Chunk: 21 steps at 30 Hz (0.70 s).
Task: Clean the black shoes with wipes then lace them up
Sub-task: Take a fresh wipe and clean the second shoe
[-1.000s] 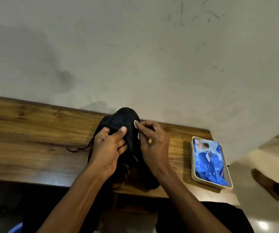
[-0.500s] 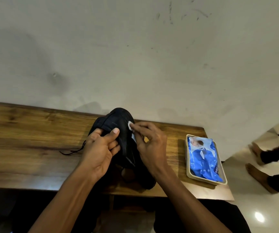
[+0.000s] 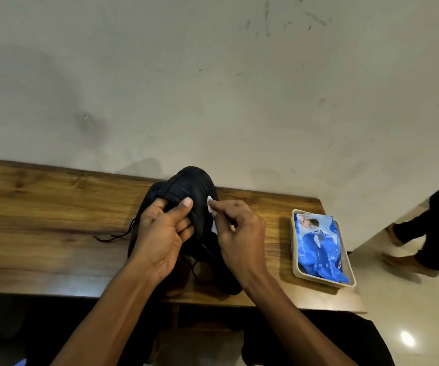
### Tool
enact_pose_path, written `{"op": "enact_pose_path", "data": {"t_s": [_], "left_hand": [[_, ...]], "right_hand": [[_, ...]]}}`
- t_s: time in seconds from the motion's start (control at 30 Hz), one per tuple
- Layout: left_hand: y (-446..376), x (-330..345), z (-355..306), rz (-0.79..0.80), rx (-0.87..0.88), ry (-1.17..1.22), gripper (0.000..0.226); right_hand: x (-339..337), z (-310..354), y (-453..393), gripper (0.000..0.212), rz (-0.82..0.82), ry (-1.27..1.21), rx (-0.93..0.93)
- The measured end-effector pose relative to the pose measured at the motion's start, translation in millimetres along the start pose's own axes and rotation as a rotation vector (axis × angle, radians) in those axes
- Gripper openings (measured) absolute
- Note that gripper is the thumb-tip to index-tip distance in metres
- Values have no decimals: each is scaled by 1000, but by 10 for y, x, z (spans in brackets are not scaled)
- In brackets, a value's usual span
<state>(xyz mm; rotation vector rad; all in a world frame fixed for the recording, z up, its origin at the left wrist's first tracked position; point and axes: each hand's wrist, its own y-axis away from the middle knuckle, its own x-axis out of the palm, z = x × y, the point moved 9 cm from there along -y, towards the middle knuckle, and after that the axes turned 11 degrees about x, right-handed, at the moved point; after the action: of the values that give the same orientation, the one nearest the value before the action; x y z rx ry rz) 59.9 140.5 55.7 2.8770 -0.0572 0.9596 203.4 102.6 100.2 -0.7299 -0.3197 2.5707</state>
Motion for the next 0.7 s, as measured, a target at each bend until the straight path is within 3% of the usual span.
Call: {"op": "enact_pose_path", "data": {"t_s": [0.2, 0.53, 0.7], "left_hand": [[-44, -52, -4, -52, 10, -32, 21], [-15, 46, 12, -25, 6, 14, 16], [-42, -48, 12, -64, 8, -7, 11]], "right_hand": [[123, 173, 407, 29, 60, 100, -283], [42, -31, -120, 27, -60, -77, 13], [80, 88, 151, 26, -6, -34, -125]]}}
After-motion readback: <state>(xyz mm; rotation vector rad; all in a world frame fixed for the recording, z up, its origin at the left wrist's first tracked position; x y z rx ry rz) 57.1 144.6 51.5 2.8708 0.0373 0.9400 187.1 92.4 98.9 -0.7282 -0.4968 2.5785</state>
